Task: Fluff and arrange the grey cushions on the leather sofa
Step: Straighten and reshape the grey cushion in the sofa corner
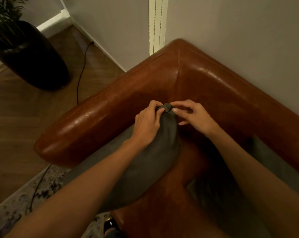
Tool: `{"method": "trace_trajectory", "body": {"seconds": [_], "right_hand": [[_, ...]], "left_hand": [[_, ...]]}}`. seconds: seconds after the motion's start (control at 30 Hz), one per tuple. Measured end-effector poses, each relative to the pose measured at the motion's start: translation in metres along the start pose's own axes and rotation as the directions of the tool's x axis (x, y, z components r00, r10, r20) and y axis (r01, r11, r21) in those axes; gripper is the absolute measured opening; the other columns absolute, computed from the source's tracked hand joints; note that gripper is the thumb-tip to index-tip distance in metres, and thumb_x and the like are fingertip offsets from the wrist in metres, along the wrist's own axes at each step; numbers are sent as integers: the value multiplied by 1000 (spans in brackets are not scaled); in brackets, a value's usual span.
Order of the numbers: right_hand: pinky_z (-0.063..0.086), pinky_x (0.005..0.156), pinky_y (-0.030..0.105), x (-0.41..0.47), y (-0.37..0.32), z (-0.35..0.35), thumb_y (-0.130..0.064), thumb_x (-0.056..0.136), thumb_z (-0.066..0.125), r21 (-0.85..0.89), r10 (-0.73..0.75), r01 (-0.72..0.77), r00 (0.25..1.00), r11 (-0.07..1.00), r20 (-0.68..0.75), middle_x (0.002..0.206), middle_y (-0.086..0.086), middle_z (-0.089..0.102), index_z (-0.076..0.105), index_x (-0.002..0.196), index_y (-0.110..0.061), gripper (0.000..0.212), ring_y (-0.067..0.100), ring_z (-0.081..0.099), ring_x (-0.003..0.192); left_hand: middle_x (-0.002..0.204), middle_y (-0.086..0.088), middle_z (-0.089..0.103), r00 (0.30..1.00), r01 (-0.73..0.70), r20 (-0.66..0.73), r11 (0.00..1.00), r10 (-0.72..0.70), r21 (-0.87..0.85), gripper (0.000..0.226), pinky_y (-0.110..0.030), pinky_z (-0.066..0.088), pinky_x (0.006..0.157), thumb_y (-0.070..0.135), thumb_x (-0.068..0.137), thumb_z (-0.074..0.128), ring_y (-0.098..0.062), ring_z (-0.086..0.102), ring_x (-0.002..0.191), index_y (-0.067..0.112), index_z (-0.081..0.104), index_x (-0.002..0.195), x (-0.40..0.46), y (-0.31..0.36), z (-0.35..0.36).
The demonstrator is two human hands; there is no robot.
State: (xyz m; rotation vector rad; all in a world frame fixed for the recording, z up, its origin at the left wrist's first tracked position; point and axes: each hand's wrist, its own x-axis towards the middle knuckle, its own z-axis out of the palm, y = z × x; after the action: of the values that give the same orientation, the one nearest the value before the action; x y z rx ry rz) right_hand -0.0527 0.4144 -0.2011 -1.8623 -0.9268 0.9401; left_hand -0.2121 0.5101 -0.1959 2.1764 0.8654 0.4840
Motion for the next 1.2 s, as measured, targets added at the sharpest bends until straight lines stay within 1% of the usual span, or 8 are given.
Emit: {"method": "trace_trajectory", "body": {"seconds": [0.17,0.47,0.63,0.73,0.8,0.97,1.1,1.2], "right_hand": [[45,102,34,17,-11,-24,-35,78,77,-255,-114,142,986,956,122,114,-10,64,71,102,-32,25,6,57,112],[35,77,-3,26,-32,-29,-16,93,64,-437,-261,299,954,848,147,92,-25,59,73,110,-16,19,-26,50,86],[48,96,21,3,7,19,-7,97,54,33,-116,131,949,991,-292,106,-11,69,69,104,-23,23,-6,61,102],[52,91,25,-12,17,32,-13,98,56,434,97,53,943,899,-317,116,-8,65,63,114,-22,20,2,62,109],[52,92,26,-18,21,35,-21,92,65,488,125,15,959,873,-254,124,-4,62,61,116,-22,24,7,60,115],[56,89,28,-17,21,35,-13,82,76,395,100,27,950,918,-297,111,1,67,65,97,-18,19,15,65,107],[50,89,23,-19,19,36,-13,88,71,-24,-160,165,893,986,-421,105,4,65,70,92,-11,5,10,61,100],[49,88,26,-21,17,40,-12,89,69,-235,-332,250,835,939,-440,106,-2,59,72,95,-9,7,12,58,101]], "left_hand": [[104,4,70,999,-48,-16,996,47,-79,15,-42,49,82,23,98,54,-15,63,100,15,59,111,-5,2,3],[100,13,61,996,-49,-81,984,35,-170,21,-29,50,86,22,92,64,-3,58,95,15,59,111,-3,-1,1],[96,6,54,998,-22,-65,970,6,-244,27,-16,43,77,19,81,76,-4,52,86,18,59,101,5,1,0],[118,3,55,975,201,148,941,-166,-272,30,-20,34,93,42,94,57,-13,46,115,24,61,118,17,2,-3],[138,1,51,917,322,320,915,-238,-242,44,-32,31,109,49,100,40,-18,39,131,25,54,134,28,-1,-3],[133,-5,59,895,261,387,964,-221,-52,40,-41,40,105,40,102,42,-24,51,124,19,59,131,44,-3,5],[120,-7,66,976,110,190,994,-104,-22,30,-34,43,98,27,101,48,-22,57,115,12,67,119,44,5,8],[122,-6,65,965,156,224,984,-134,-84,40,-34,44,99,41,98,50,-19,57,115,12,65,122,44,12,7]]}}
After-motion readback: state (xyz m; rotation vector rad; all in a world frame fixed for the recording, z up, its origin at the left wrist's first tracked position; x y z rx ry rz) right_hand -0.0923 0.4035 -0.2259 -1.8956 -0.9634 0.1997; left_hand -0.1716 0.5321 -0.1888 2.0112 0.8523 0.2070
